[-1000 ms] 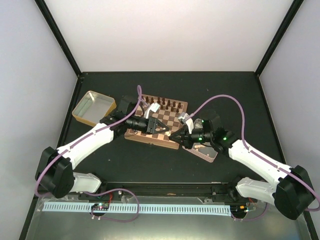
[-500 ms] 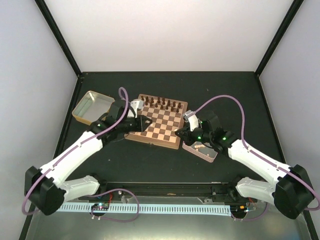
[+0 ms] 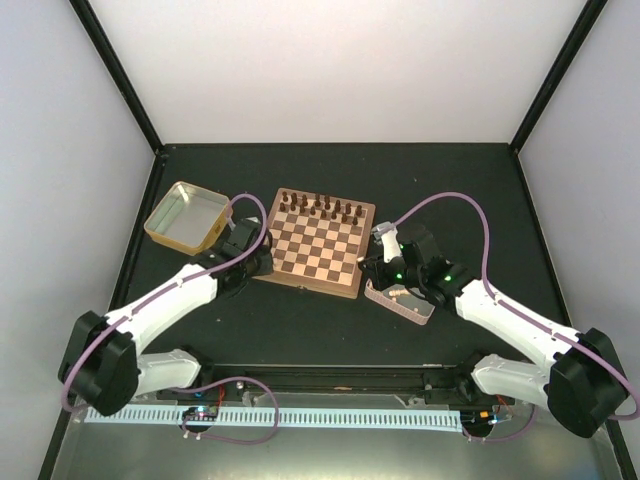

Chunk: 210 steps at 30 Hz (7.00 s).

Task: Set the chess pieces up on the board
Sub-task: Place the chess piece on the chessboard, then pick up the chess piece from the chessboard.

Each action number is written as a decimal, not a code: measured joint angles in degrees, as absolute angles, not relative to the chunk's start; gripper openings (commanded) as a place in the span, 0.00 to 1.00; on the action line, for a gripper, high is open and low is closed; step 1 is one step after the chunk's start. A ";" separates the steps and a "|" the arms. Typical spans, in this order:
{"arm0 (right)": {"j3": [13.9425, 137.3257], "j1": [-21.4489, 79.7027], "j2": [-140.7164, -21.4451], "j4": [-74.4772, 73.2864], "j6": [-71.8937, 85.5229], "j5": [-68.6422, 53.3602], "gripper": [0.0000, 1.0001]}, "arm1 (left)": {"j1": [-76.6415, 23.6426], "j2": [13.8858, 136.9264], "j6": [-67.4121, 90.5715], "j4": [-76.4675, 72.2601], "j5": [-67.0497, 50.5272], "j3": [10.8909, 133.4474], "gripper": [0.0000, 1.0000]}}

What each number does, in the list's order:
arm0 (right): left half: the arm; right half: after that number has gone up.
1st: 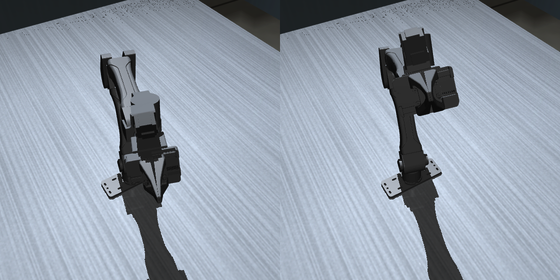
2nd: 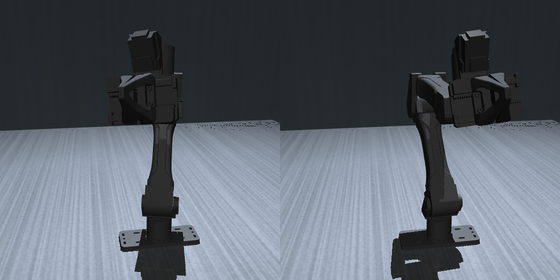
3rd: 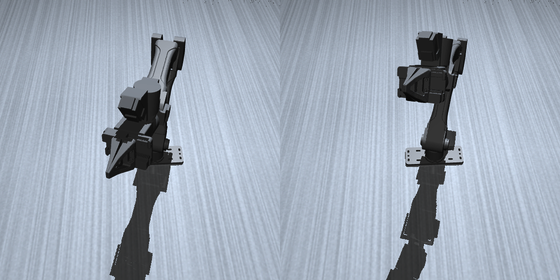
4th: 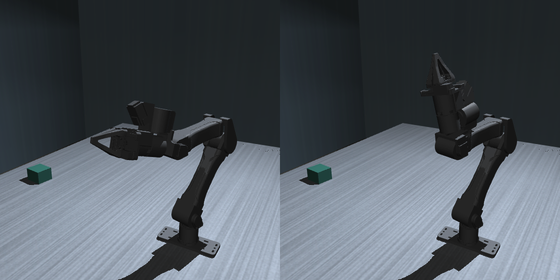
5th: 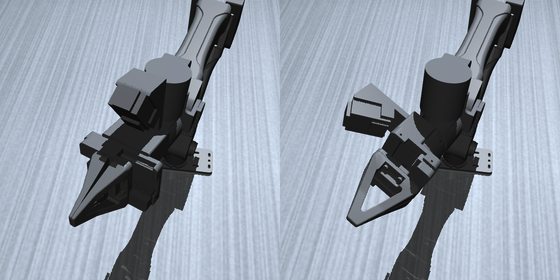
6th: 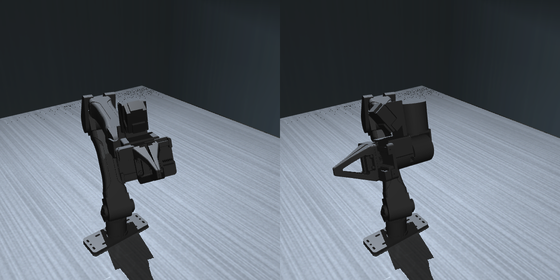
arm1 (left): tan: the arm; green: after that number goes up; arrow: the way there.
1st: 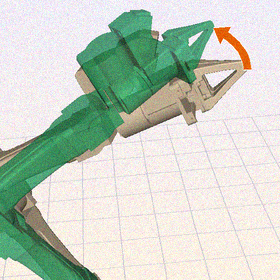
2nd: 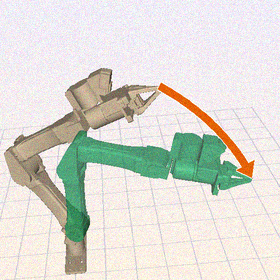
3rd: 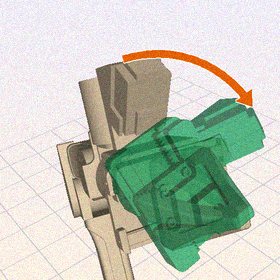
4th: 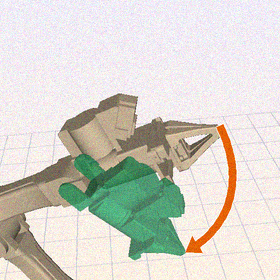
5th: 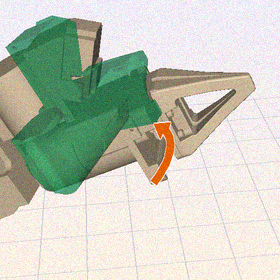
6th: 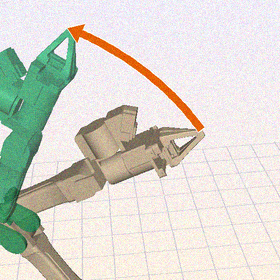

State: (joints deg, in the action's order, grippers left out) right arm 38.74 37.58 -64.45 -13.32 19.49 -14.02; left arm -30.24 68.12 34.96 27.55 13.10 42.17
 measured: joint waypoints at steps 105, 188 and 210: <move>52.60 48.75 -78.06 -5.80 12.47 -25.52 0.16 | -24.23 62.00 55.53 4.69 -49.30 37.67 0.08; 76.34 49.47 -102.19 -51.46 34.13 3.68 0.04 | -20.32 40.47 32.32 30.37 -14.44 37.52 0.71; 81.73 49.43 -108.86 -54.50 30.41 6.42 0.26 | -20.29 40.45 29.71 32.77 -12.19 37.85 0.71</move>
State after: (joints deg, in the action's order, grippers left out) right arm 81.73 49.43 -108.86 -54.50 30.41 6.42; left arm -20.29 40.45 29.71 32.77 -12.19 37.85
